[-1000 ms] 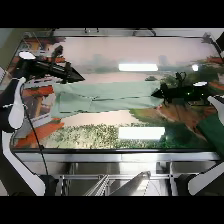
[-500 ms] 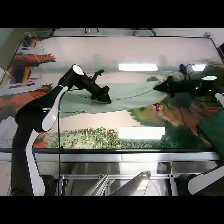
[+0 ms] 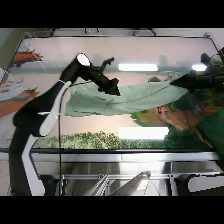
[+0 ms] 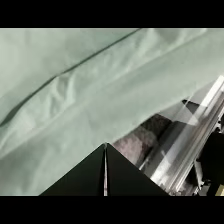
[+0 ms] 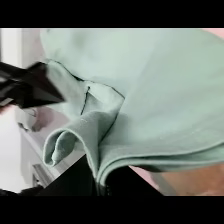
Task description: Fold the shirts.
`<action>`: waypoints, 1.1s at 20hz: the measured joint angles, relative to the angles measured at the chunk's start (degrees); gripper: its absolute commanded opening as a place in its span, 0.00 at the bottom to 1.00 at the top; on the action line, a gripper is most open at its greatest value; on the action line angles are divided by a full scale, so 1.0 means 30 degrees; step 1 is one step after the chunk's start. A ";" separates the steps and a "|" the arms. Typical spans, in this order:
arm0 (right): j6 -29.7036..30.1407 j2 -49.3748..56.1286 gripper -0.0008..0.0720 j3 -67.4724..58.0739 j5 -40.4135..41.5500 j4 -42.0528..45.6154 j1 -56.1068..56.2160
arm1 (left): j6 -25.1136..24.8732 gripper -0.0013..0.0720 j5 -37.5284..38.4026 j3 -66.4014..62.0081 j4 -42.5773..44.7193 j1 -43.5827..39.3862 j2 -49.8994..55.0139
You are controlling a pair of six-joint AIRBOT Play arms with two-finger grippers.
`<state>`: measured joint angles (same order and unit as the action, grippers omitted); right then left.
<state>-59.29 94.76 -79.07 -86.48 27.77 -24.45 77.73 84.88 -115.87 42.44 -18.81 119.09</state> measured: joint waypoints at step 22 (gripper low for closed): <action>-0.0379 0.3927 0.71 -0.4758 1.1642 -0.2033 1.8680 | -0.3869 0.05 0.0248 1.7056 -0.0175 1.0571 -1.7741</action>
<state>-60.42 106.54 -93.34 -51.55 21.67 31.59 66.13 85.62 -64.71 41.91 12.91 65.87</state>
